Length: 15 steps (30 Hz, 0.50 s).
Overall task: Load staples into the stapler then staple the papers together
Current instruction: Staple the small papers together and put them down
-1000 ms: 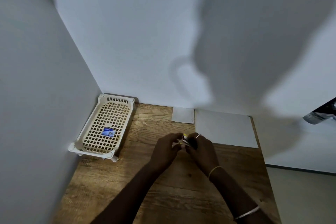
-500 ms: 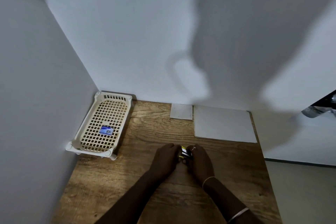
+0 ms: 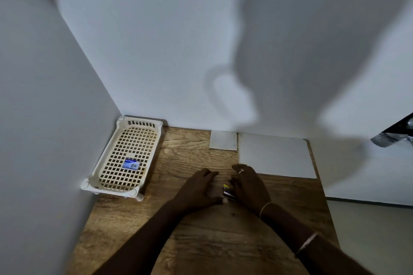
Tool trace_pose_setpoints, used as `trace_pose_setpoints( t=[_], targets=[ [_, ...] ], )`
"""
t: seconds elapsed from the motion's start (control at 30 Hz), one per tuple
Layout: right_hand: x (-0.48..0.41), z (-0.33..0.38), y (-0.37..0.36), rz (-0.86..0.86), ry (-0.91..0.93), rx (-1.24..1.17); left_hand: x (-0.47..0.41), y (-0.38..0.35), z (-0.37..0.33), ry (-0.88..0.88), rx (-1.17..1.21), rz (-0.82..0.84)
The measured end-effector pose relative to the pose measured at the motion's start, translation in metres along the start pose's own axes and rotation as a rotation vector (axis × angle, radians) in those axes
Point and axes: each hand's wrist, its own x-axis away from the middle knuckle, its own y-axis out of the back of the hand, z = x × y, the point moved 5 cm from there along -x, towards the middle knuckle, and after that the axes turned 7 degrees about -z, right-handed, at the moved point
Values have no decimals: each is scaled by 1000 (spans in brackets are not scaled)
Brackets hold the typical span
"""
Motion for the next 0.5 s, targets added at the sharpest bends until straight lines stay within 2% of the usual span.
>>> trace_pose_setpoints(
  t=[0.13,0.23,0.5],
  targets=[
    [-39,6,4,58,155,182,-28,22,-1,-44,-136,-65],
    [-66,6,-5,163,224,340,-50,28,-2,-76,-262,-8],
    [-103,4,-32,215,174,421,-87,11,8,-74,-447,154]
  ],
)
